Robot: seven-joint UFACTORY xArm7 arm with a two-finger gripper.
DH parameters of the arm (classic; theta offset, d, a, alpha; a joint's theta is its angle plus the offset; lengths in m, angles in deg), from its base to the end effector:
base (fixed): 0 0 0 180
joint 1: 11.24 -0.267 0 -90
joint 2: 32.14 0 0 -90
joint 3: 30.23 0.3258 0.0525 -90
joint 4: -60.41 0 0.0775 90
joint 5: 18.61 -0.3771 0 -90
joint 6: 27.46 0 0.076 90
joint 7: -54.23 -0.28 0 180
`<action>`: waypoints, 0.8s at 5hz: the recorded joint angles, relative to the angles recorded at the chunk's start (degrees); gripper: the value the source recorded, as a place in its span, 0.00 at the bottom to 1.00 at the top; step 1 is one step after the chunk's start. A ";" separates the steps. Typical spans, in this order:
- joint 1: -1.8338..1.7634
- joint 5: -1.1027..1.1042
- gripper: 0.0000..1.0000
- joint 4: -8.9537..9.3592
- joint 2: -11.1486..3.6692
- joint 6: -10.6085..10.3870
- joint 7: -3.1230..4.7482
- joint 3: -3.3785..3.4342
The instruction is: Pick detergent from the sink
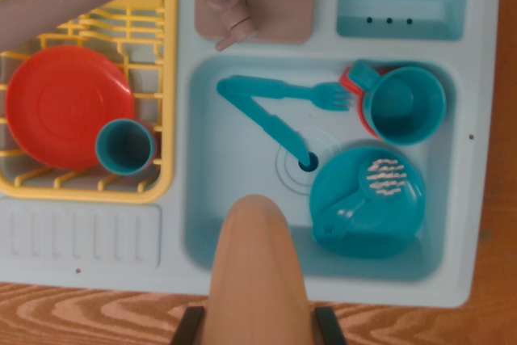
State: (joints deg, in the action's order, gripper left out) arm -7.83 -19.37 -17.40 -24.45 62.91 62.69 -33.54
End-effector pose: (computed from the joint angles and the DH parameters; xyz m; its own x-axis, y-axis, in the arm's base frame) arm 0.4398 -0.0486 0.3591 0.9962 0.0320 -0.0811 0.0294 -0.9990 -0.0332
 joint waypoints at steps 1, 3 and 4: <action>0.00 0.00 1.00 0.00 0.00 0.00 0.00 0.00; 0.00 0.03 1.00 -1.17 0.35 1.52 -0.05 0.00; -0.01 0.06 1.00 -2.13 0.63 2.75 -0.09 0.00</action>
State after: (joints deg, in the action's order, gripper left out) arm -7.84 -19.30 -19.53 -23.82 65.67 62.60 -33.54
